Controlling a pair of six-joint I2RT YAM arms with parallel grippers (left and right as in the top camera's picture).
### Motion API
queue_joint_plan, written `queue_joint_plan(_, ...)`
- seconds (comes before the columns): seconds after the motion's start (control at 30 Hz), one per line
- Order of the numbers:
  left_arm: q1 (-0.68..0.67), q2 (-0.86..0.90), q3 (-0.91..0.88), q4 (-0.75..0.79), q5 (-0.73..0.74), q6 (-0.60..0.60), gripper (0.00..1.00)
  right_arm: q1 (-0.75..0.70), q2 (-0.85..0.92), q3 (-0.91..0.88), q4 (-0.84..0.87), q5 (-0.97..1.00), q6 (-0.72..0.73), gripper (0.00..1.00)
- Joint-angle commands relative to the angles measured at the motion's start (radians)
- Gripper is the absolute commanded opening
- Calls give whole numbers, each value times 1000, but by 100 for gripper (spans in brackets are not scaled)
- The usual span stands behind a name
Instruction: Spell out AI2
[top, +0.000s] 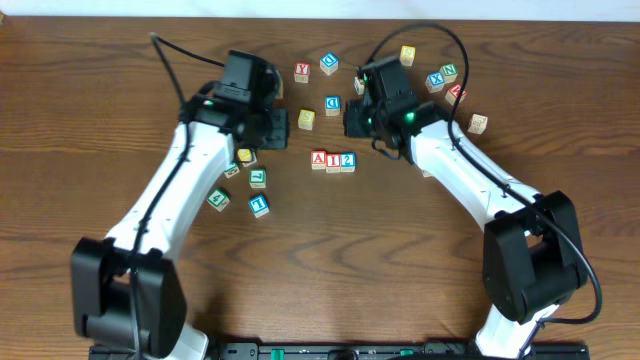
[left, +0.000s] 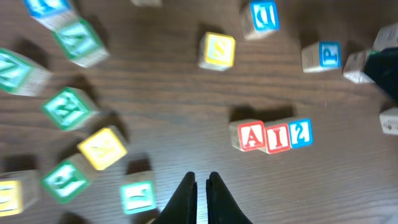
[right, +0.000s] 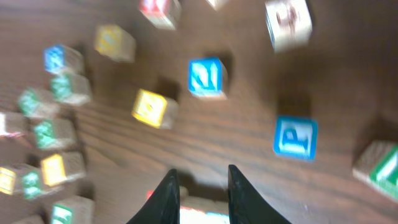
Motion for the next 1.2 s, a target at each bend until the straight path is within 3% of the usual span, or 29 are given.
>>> queue_joint_plan(0.0,90,-74,12,-13,10,32,8,24,27,64,17,-8,-41,17)
queue_joint_plan(0.17,206,-122,12,-26,10,21,7,48,106,74,96,-15,-17,11)
queue_joint_plan(0.27,242,-123,11,-56,9,21,8,68,151,74,147,-35,-18,1)
queue_joint_plan(0.7,266,-123,11,-81,9,22,9,107,215,74,180,-32,-13,1)
queue_joint_plan(0.77,266,-123,11,-81,9,22,24,107,218,74,163,-35,-10,1)
queue_joint_plan(0.8,266,-123,11,-81,9,21,26,107,218,74,156,-35,-10,1)
queue_joint_plan(0.83,266,-123,11,-81,9,21,36,107,218,74,148,-34,-11,1)
queue_joint_plan(0.87,266,-123,11,-81,9,21,54,107,218,74,145,-35,-11,1)
queue_joint_plan(0.9,266,-123,11,-81,9,21,99,108,218,74,140,-35,-11,1)
queue_joint_plan(1.17,266,-123,11,-81,9,21,98,127,221,72,125,-27,-11,1)
